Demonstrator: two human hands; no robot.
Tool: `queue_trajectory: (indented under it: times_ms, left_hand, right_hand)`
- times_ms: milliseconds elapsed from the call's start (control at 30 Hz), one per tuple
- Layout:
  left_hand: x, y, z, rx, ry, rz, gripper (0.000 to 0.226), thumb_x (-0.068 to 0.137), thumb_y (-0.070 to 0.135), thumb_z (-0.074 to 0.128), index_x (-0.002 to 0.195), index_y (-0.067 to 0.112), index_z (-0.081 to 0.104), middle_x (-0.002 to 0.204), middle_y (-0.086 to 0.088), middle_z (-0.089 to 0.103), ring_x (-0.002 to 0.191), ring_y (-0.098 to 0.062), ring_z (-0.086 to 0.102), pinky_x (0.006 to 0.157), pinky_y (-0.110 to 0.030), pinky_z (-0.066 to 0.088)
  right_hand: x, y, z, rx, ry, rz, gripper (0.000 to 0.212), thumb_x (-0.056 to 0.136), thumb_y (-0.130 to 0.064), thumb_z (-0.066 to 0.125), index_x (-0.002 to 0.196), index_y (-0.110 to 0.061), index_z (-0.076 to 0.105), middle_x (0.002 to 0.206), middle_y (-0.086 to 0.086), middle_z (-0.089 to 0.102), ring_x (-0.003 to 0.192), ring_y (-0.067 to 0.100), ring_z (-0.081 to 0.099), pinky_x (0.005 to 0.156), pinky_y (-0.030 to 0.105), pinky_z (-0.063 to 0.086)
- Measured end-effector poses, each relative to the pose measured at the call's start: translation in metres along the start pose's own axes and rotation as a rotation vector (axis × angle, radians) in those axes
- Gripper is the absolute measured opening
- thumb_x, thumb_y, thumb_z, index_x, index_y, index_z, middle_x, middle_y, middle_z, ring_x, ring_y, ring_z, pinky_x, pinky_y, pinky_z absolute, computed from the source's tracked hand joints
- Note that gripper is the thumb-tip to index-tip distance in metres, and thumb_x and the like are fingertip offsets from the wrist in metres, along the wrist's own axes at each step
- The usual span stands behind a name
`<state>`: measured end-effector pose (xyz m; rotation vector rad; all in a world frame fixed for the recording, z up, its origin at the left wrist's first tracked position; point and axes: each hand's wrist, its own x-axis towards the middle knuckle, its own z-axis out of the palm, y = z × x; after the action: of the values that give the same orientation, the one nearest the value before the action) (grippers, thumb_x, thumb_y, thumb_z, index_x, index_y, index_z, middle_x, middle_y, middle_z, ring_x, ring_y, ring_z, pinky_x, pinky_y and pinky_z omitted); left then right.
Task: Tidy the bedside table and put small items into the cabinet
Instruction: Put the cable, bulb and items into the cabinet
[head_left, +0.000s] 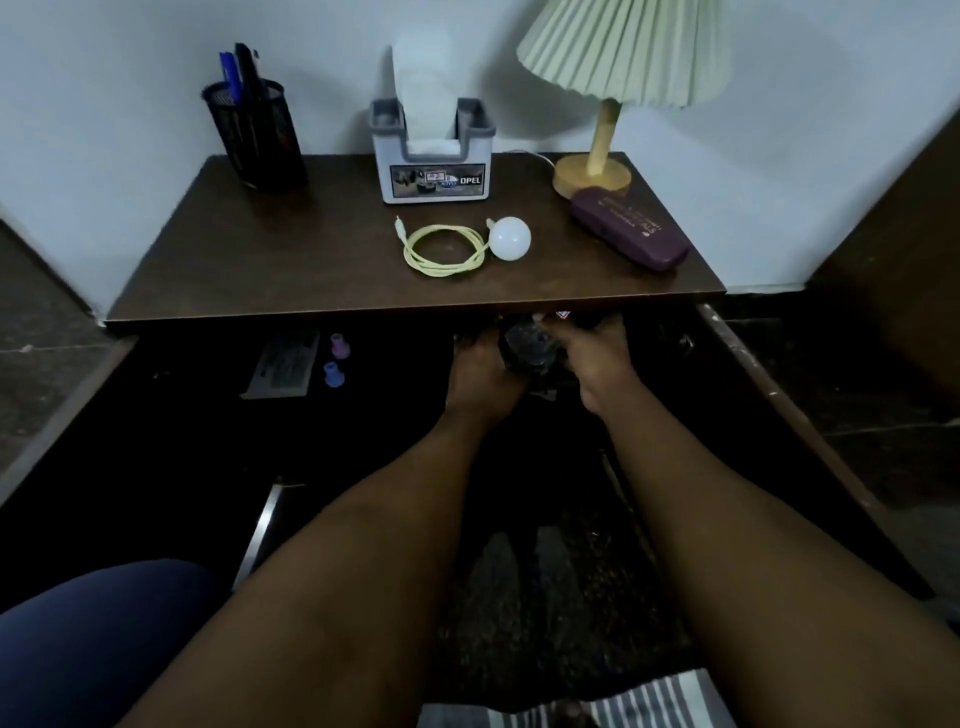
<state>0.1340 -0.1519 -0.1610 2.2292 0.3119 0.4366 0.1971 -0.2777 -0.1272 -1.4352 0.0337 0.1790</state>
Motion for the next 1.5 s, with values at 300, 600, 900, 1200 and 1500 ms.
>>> queue_trajectory:
  times_ms: [300, 600, 900, 1200, 1500]
  left_hand:
    - [0.030, 0.002, 0.063, 0.113, -0.051, -0.077, 0.072, 0.074, 0.063, 0.062, 0.138, 0.032, 0.057, 0.144, -0.003, 0.060, 0.141, -0.031, 0.045, 0.122, -0.051, 0.025]
    - [0.052, 0.003, 0.089, 0.265, -0.123, -0.151, 0.046, 0.092, 0.052, 0.056, 0.136, 0.040, 0.050, 0.153, -0.003, 0.048, 0.151, -0.035, 0.022, 0.122, -0.060, -0.001]
    - [0.055, 0.006, 0.081, 0.326, -0.302, -0.109, 0.078, 0.094, 0.045, 0.055, 0.160, 0.030, 0.017, 0.168, -0.010, 0.017, 0.155, -0.037, 0.005, 0.122, -0.062, -0.011]
    - [-0.014, 0.006, -0.024, 0.518, -0.289, 0.175, 0.025, 0.094, 0.032, 0.055, 0.112, 0.016, 0.064, 0.108, -0.017, 0.073, 0.097, -0.042, 0.070, 0.078, -0.042, 0.055]
    - [-0.027, 0.055, -0.112, 0.508, 0.390, 0.752, 0.017, 0.091, 0.028, 0.056, 0.080, 0.016, 0.062, 0.077, -0.006, 0.066, 0.074, -0.030, 0.063, 0.075, -0.041, 0.049]
  right_hand:
    - [0.032, 0.005, -0.021, -0.202, 0.016, -0.139, 0.034, 0.077, 0.002, 0.086, 0.097, -0.022, 0.072, 0.102, -0.001, 0.076, 0.091, 0.011, 0.073, 0.090, 0.035, 0.060]
    - [0.050, 0.014, -0.029, -0.422, 0.069, -0.199, 0.040, 0.082, -0.009, 0.084, 0.120, -0.004, 0.071, 0.121, 0.006, 0.073, 0.112, 0.018, 0.069, 0.091, 0.018, 0.053]
    - [0.048, 0.014, -0.028, -0.559, 0.082, -0.238, 0.047, 0.079, -0.018, 0.084, 0.123, -0.012, 0.068, 0.122, 0.002, 0.072, 0.119, 0.020, 0.066, 0.102, 0.023, 0.050]
    - [-0.079, 0.005, 0.010, -0.427, 0.460, -0.418, 0.013, 0.090, -0.015, 0.060, 0.098, -0.015, 0.070, 0.078, -0.007, 0.065, 0.077, 0.015, 0.064, 0.068, 0.027, 0.048]
    - [-0.058, -0.099, 0.075, -0.465, 0.274, -0.682, 0.020, 0.089, -0.018, 0.062, 0.108, -0.014, 0.067, 0.105, -0.001, 0.066, 0.098, 0.014, 0.060, 0.094, 0.039, 0.051]
